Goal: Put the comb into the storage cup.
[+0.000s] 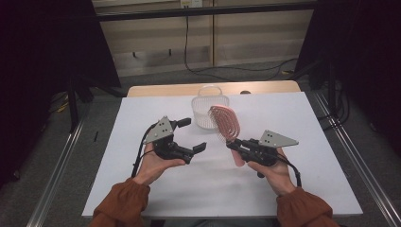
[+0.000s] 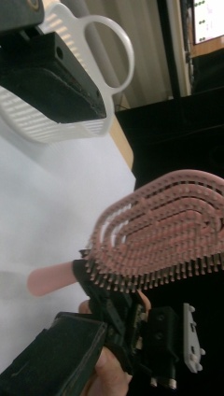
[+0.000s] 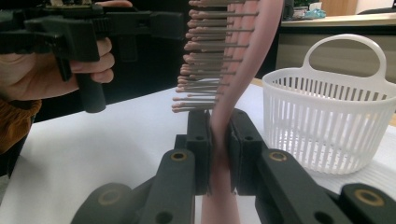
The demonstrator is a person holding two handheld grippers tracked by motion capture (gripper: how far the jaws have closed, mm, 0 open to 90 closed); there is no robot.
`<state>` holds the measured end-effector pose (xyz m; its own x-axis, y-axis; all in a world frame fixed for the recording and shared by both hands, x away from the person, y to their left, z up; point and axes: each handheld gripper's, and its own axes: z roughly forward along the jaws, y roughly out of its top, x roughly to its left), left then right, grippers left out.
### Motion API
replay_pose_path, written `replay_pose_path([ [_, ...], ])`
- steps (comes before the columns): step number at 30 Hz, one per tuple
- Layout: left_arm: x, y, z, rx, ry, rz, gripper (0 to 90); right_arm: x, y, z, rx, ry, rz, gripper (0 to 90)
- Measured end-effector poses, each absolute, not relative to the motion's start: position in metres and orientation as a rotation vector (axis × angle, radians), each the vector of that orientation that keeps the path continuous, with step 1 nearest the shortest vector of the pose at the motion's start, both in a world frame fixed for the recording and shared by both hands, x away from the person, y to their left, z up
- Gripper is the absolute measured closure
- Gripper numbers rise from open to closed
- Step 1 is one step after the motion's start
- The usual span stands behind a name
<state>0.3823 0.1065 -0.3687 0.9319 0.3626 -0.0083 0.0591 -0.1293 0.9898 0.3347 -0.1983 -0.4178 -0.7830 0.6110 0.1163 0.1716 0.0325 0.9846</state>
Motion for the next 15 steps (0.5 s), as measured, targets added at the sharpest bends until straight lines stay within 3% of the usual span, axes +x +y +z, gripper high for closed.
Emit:
replay_pose_path([
  [15, 0.393, 0.068, -0.362, 1.721, 0.268, 0.212, 1.1, 0.333, -0.19, -0.42, 0.732, 2.033, 1.82, 81.0],
])
